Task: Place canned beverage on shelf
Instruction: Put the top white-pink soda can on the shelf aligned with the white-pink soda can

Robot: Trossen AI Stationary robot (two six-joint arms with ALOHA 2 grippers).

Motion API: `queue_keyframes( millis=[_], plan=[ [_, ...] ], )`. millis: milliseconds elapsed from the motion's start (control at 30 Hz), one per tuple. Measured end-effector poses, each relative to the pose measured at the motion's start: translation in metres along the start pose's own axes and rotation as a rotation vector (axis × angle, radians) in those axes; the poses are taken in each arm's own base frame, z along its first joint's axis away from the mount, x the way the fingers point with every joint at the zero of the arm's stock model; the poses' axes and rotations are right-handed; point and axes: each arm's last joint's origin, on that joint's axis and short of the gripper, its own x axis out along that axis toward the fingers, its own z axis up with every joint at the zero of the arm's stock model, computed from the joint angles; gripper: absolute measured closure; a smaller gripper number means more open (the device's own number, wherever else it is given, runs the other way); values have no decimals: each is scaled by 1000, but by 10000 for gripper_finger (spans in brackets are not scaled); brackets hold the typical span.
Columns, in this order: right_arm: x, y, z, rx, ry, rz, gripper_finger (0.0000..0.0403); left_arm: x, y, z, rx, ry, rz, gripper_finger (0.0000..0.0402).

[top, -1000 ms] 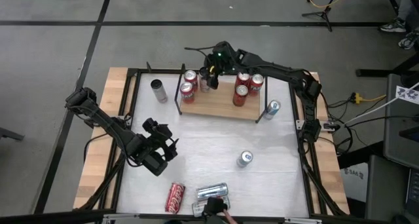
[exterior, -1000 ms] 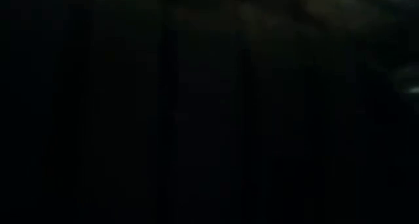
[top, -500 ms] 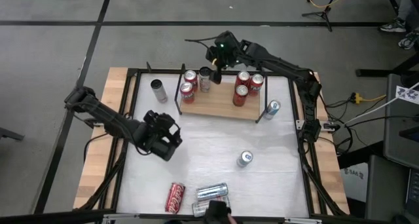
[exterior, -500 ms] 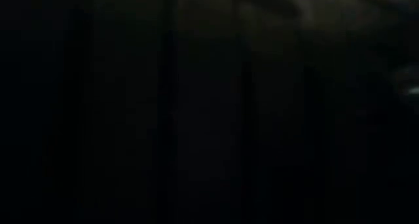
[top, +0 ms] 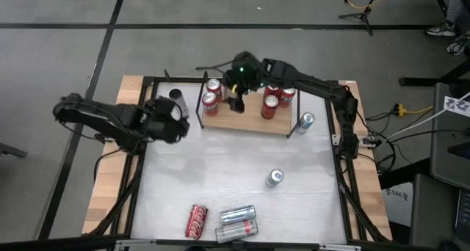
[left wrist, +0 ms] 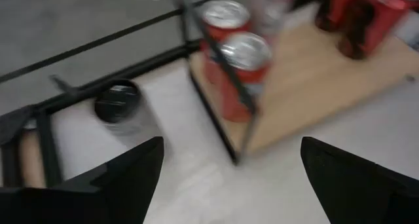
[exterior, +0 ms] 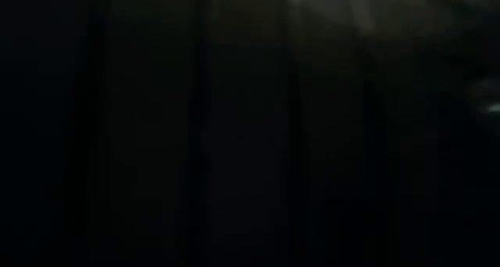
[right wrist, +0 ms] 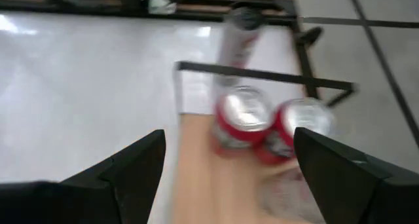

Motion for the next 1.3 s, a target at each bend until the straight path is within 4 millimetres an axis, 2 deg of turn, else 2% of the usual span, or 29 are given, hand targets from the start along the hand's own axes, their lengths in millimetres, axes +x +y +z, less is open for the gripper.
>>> queue_keyframes(
  millis=[300,600,800,1033,1300],
  plan=[
    [6,64,7,-89,51,125,77,18,36,23,-127,2,196,49],
    [4,124,7,-181,107,240,77,38,54,37,-188,65,304,49],
    [1,154,7,-230,118,291,77,43,57,42,-222,77,296,49],
    [-2,175,2,-263,165,332,77,49,54,45,-247,71,289,49],
    [-8,205,1,-190,192,369,77,68,44,44,-202,108,349,49]
  ],
)
